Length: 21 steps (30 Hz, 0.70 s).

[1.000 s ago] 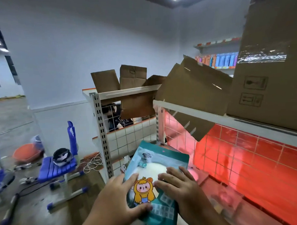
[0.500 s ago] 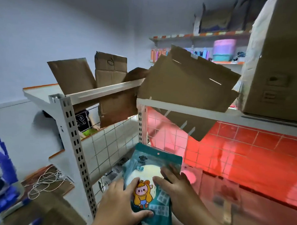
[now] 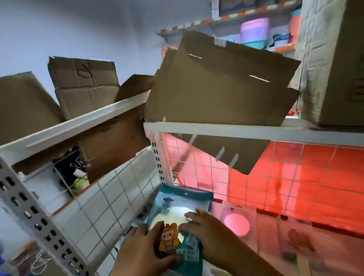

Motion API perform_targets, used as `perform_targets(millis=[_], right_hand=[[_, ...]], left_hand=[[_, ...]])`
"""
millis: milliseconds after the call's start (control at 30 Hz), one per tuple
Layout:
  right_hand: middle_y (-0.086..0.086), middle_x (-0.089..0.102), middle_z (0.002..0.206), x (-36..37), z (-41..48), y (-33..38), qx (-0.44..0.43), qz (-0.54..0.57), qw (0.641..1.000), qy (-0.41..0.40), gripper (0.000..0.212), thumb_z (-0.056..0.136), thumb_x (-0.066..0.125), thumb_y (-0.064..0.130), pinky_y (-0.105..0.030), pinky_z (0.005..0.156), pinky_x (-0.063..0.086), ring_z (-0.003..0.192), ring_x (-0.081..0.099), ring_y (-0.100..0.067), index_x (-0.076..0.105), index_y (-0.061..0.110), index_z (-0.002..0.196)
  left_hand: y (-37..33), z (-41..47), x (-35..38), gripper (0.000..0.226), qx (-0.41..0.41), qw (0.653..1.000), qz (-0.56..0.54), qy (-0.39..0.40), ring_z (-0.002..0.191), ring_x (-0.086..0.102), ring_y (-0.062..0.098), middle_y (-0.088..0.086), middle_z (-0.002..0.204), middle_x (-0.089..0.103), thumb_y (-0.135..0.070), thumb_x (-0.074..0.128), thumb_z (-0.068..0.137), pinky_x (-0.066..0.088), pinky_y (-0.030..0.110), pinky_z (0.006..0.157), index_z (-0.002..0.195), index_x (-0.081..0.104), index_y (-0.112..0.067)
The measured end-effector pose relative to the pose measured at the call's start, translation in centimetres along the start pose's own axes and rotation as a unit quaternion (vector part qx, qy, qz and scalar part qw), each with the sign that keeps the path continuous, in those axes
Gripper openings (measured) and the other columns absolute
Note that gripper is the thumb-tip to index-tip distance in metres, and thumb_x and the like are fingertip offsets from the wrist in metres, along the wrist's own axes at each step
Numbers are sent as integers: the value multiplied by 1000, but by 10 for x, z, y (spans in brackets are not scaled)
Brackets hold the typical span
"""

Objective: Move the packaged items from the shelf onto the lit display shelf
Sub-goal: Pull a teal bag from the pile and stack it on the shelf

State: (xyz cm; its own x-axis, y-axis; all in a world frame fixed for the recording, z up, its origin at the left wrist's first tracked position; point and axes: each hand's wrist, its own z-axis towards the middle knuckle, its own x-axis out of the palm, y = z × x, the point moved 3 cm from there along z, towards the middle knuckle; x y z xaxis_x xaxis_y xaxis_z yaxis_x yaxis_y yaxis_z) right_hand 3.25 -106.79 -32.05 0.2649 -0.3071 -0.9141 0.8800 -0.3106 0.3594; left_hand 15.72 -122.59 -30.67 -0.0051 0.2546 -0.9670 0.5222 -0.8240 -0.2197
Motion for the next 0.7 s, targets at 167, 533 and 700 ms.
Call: perform_targets(millis=[167,533,700], right_hand=[[7,35,158,0,32,-23,14,-9,1000,1,51,95,63,32,-43,119,29,148,24,-22,46,42,142],[2,36,157,8,66,-58,52,-27,997,51,59,93,66,29,-44,118,30,144,25,-23,42,37,147],[8,19,164,20,67,-59,119,-45,987,99,63,97,55,42,-43,122,12,152,7,-22,25,45,151]], left_hand=[[-2,41,-7,112,10,1000,27,4,143,27,17,-11,161,26,-96,52,62,30,42,118,156,19,-46],[13,105,18,120,71,997,21,33,116,42,10,-5,135,49,-102,42,60,43,29,102,159,21,-36],[20,116,25,121,93,993,45,55,128,43,15,1,145,46,-102,41,63,42,29,108,160,18,-34]])
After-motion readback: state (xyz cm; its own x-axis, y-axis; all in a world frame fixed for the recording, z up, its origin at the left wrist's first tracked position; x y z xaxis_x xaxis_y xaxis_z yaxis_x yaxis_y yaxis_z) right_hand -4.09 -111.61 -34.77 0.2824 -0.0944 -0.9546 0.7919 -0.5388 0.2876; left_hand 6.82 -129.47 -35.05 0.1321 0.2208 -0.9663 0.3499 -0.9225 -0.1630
